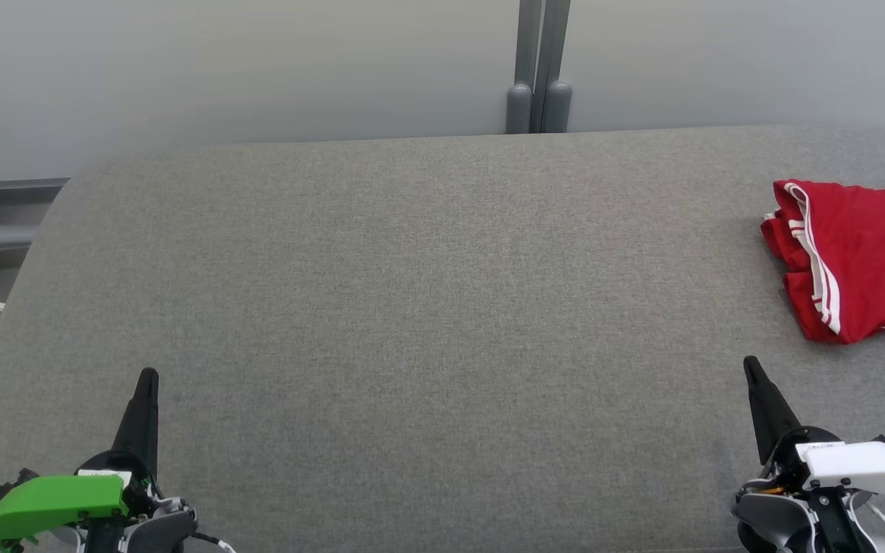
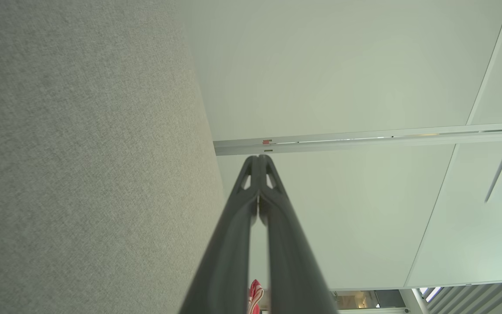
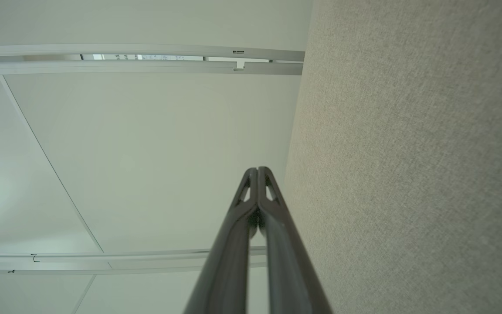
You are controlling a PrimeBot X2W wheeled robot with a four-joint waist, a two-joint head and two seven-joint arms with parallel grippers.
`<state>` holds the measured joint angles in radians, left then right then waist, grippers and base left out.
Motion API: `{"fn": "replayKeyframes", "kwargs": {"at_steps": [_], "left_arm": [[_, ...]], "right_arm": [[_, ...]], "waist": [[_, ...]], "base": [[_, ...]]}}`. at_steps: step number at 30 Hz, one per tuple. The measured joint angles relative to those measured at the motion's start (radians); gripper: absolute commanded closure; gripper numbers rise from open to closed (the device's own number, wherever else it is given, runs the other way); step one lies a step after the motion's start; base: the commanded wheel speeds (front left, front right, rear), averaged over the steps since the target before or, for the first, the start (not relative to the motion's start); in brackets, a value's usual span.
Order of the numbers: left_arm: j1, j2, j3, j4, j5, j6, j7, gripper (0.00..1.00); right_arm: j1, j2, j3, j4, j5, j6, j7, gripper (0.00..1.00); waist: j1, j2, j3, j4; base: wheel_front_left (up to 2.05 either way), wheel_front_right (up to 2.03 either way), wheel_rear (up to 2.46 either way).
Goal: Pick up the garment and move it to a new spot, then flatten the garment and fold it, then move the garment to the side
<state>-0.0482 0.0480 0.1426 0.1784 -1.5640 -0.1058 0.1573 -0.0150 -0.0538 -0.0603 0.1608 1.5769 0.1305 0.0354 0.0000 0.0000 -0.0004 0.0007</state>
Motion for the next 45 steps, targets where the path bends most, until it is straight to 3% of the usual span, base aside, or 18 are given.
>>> {"fn": "replayKeyframes", "kwargs": {"at_steps": [8, 45], "left_arm": [[-0.005, 0.0, 0.007, -0.005, -0.051, 0.0, 0.016, 1.0], [-0.006, 0.0, 0.007, -0.006, -0.051, 0.0, 0.016, 1.0]], "right_arm": [[0.0, -0.002, 0.002, -0.009, 0.054, 0.0, 0.009, 1.0], [-0.001, -0.006, 0.007, -0.009, 0.058, 0.0, 0.007, 1.0]], "waist": [[0.0, 0.0, -0.001, -0.001], [0.0, 0.0, -0.001, -0.001]], "base": [[0.0, 0.0, 0.0], [0.0, 0.0, 0.0]]}}
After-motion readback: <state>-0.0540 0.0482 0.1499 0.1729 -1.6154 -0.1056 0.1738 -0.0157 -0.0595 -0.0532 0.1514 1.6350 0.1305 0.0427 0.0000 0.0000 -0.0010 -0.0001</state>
